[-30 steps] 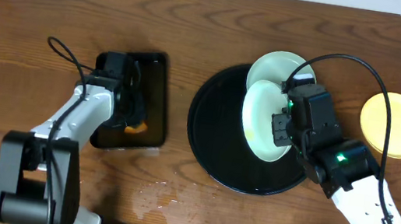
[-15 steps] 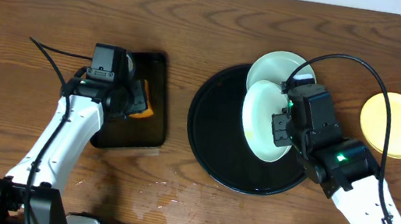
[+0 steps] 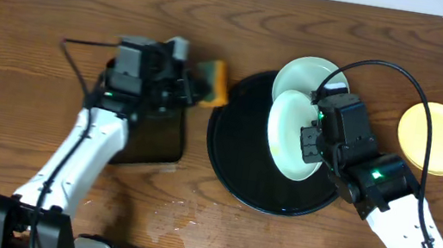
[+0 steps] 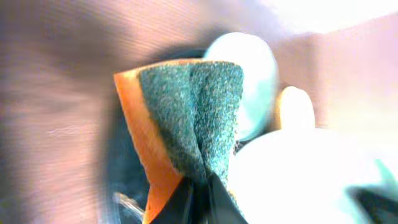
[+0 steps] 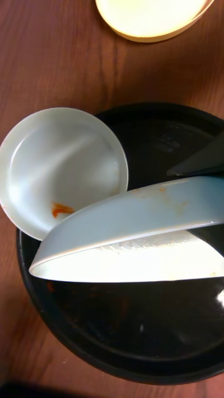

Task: Clean dirty plates on tray and stack at the side
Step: 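Wipe the tilted pale green plate with the sponge while right gripper holds it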

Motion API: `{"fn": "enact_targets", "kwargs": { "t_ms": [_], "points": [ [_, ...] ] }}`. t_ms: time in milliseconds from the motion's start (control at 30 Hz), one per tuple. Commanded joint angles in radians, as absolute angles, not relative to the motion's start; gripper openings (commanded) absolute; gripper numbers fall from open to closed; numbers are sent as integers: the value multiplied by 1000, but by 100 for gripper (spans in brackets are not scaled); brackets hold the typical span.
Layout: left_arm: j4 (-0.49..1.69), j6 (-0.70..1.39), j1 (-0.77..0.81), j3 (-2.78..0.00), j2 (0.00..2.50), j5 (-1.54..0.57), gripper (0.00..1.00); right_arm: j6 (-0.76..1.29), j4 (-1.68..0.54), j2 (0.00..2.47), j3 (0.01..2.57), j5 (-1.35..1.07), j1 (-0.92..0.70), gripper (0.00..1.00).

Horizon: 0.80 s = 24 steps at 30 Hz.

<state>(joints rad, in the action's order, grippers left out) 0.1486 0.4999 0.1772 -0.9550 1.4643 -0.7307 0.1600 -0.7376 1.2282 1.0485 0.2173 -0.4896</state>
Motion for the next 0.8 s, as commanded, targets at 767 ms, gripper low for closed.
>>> {"fn": "enact_targets", "kwargs": {
  "t_ms": [767],
  "points": [
    [-216,622,663,-973,1567,-504,8,156,-730,1214,1073,160,-574,1]
  ]
}}
